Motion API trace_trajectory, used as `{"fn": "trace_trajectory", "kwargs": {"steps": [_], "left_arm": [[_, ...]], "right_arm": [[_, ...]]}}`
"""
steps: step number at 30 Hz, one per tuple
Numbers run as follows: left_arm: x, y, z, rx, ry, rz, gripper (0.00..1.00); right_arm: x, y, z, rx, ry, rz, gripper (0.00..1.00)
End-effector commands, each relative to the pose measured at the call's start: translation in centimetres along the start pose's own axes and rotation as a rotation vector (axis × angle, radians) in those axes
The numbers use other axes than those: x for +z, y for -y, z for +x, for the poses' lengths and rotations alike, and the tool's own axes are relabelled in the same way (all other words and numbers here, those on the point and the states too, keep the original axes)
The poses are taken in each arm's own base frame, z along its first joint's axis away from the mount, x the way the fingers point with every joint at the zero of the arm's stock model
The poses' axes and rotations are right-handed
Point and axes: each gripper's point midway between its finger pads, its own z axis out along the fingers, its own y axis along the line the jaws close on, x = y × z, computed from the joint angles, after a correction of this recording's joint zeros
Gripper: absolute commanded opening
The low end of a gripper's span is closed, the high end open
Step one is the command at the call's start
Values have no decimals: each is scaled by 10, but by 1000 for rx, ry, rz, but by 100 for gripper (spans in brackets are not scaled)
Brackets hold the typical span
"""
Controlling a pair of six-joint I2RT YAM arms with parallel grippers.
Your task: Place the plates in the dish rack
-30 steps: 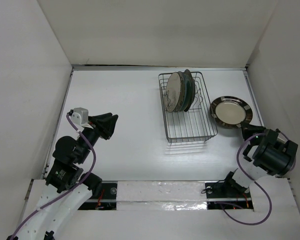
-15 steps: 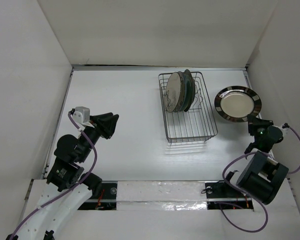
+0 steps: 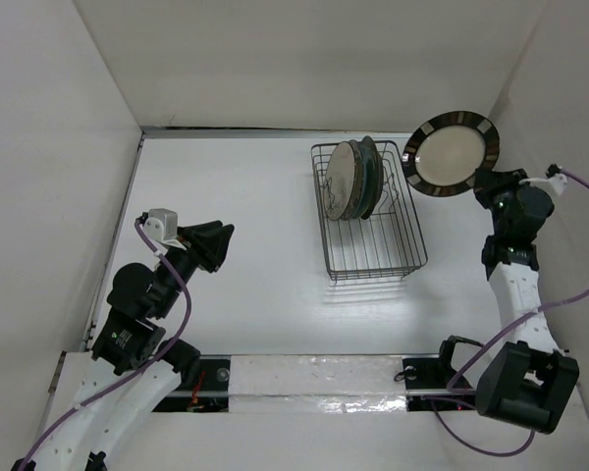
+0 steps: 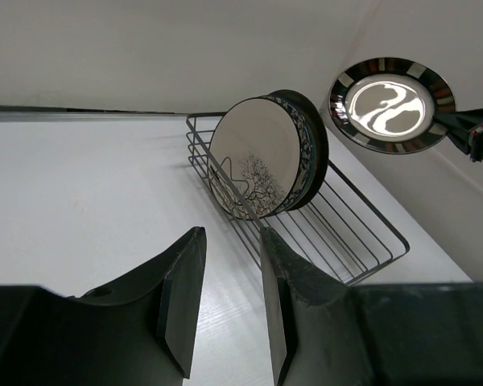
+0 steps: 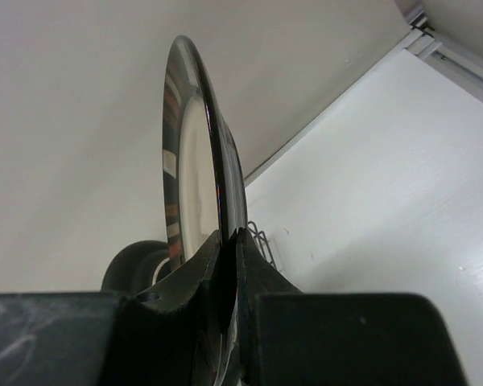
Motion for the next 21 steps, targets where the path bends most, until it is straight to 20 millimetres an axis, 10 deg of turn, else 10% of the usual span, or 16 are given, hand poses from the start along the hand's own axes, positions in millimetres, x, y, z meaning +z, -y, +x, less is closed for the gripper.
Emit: {"fn": "trace_trajectory", "kwargs": {"steps": [1, 21], "left_arm": [[2, 4, -8, 7, 33, 19, 30], [4, 4, -5, 9, 22, 19, 30]], "right_arm": [[9, -61, -47, -110, 142, -79, 0], [67, -128, -30, -525, 129, 91, 0]]}}
